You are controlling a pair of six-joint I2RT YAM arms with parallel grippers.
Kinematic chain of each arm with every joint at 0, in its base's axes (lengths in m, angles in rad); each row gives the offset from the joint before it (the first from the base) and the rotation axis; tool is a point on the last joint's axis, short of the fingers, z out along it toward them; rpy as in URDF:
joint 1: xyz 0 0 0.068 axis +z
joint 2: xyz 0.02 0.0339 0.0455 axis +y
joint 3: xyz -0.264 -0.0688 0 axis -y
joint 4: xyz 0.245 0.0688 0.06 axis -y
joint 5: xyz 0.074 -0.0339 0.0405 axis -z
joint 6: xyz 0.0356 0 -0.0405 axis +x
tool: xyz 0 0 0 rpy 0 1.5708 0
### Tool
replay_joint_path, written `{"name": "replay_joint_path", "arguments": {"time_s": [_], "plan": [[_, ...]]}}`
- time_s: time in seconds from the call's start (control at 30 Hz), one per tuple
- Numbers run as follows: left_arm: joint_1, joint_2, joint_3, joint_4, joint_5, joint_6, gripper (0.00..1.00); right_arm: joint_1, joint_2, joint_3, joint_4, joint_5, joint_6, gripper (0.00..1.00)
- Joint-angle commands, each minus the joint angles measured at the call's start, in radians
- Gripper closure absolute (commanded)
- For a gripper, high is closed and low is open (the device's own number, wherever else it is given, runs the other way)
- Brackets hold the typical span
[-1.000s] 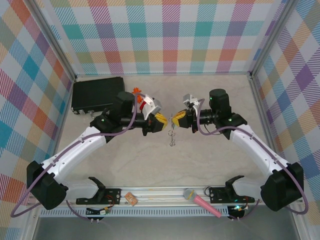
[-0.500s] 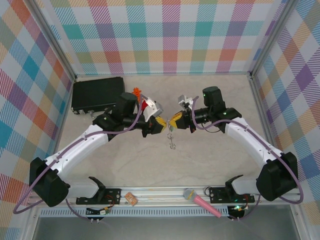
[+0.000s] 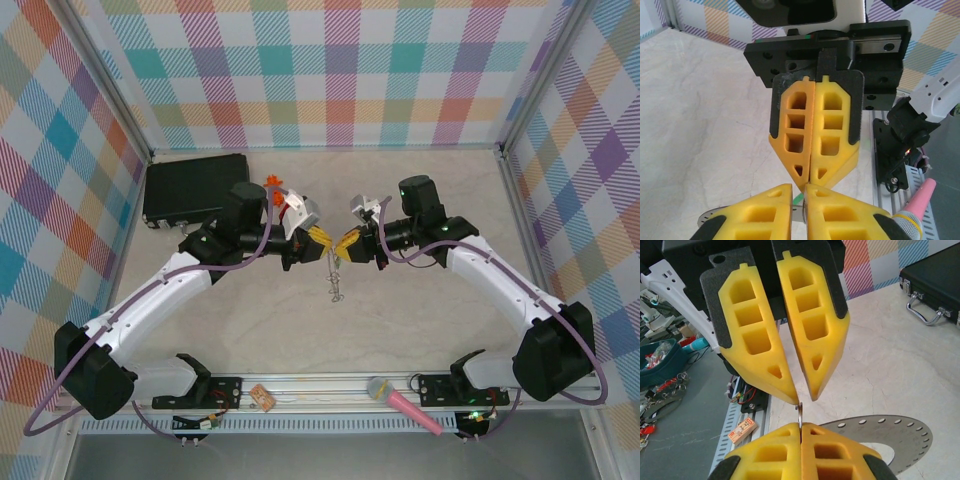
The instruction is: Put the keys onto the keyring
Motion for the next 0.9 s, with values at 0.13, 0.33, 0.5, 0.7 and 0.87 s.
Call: {"name": "replay_joint_path", "arguments": {"time_s": [0.13, 0.33, 0.5, 0.7, 0.87], "plan": [[0.01, -0.012, -0.001, 0.0, 0.032, -0.003, 0.86, 0.006, -0.015, 0.017, 0.017, -0.007, -0.013, 1.0], [0.011, 0.0, 0.0, -0.045, 0.043, 0.007, 0.87, 0.005, -0.029, 0.009, 0.031, -0.018, -0.004, 1.0], [0.01, 0.024, 0.01, -0.053, 0.058, 0.006, 0.88, 0.006, -0.032, 0.011, 0.031, -0.031, 0.002, 1.0], [0.01, 0.041, 0.022, -0.058, 0.059, 0.002, 0.88, 0.006, -0.032, 0.007, 0.037, -0.034, 0.003, 1.0], [0.01, 0.04, 0.014, -0.052, 0.036, -0.002, 0.82, 0.007, -0.034, 0.004, 0.041, -0.038, 0.008, 1.0]]}}
